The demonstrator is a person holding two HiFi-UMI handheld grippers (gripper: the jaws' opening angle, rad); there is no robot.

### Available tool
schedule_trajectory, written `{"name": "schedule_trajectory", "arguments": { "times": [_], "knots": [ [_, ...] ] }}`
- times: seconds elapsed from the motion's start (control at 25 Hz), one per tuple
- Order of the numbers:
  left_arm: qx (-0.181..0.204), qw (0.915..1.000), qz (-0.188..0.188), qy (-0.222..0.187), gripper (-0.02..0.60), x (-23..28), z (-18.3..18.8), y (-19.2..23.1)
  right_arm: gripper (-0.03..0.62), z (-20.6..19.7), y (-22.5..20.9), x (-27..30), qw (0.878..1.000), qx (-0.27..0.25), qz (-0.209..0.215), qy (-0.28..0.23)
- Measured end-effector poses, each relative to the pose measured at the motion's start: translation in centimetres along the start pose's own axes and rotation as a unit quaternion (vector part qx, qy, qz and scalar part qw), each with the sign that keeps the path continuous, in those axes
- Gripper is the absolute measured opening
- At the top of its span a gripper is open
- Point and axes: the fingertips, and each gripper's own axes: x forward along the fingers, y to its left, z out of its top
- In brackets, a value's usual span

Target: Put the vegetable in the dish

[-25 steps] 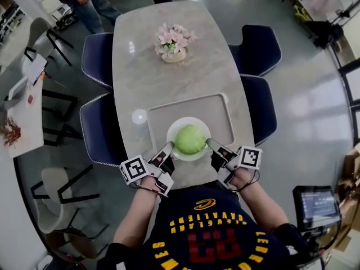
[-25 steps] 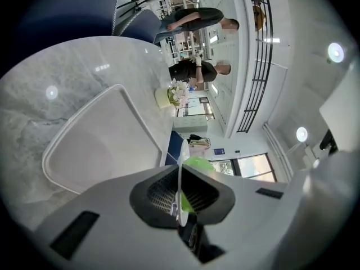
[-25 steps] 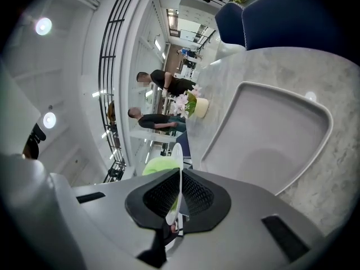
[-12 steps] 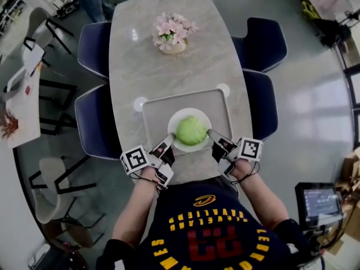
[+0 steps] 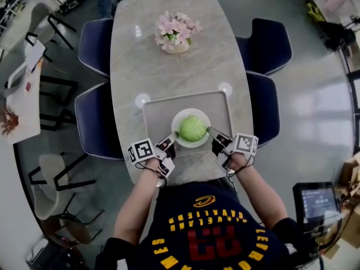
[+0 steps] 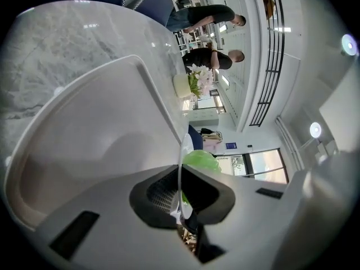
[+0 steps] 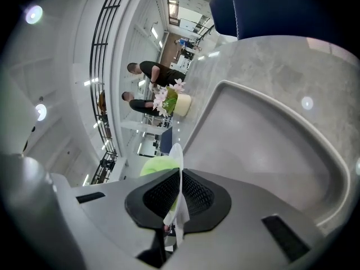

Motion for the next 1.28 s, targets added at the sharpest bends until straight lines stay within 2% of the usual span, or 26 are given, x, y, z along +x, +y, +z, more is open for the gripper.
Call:
{"name": "schedule_trajectory", "arguments": {
  "times": [0.12,0.16,0.2,0.28,0.36,0.48,0.64,0.88,1.08,1.28],
  "knots": [
    [0.007,0.9999,0.012,0.008,0.015,0.8,0.4,1.4,0.017,0.2,-0.8,1.2,1.000,-0.006,0.019,0.007],
    [0.010,0.9998,0.015,0.011,0.014,1.0,0.6,1.7,0.017,0.1,-1.3,1.4,1.000,0.000,0.012,0.009],
    [0.013,0.9997,0.018,0.013,0.015,1.2,0.8,2.0,0.017,-0.4,-2.3,1.2,1.000,0.017,-0.012,0.013],
    [0.019,0.9993,0.025,0.020,0.014,1.4,0.9,2.6,0.017,-1.9,-4.8,0.1,0.993,0.074,-0.092,0.024],
    [0.024,0.9987,0.037,0.027,0.014,1.7,0.9,3.5,0.017,-2.6,-6.1,0.1,0.988,0.092,-0.120,0.033],
    [0.027,0.9978,0.051,0.034,0.015,2.1,1.0,4.4,0.017,-2.5,-6.8,0.7,0.989,0.080,-0.118,0.037],
    [0.032,0.9969,0.063,0.036,0.016,2.2,1.1,4.9,0.017,-2.6,-7.2,0.9,0.986,0.082,-0.138,0.042],
    [0.034,0.9944,0.092,0.040,0.026,2.2,0.8,5.8,0.017,-2.7,-7.1,1.4,0.988,0.058,-0.133,0.055],
    [0.029,0.9941,0.098,0.036,0.028,2.0,0.5,5.9,0.017,-2.6,-7.1,1.5,0.988,0.049,-0.133,0.058],
    [0.039,0.9907,0.122,0.047,0.030,1.9,0.5,6.0,0.017,-2.7,-7.3,1.6,0.985,0.049,-0.153,0.064]
  ]
}}
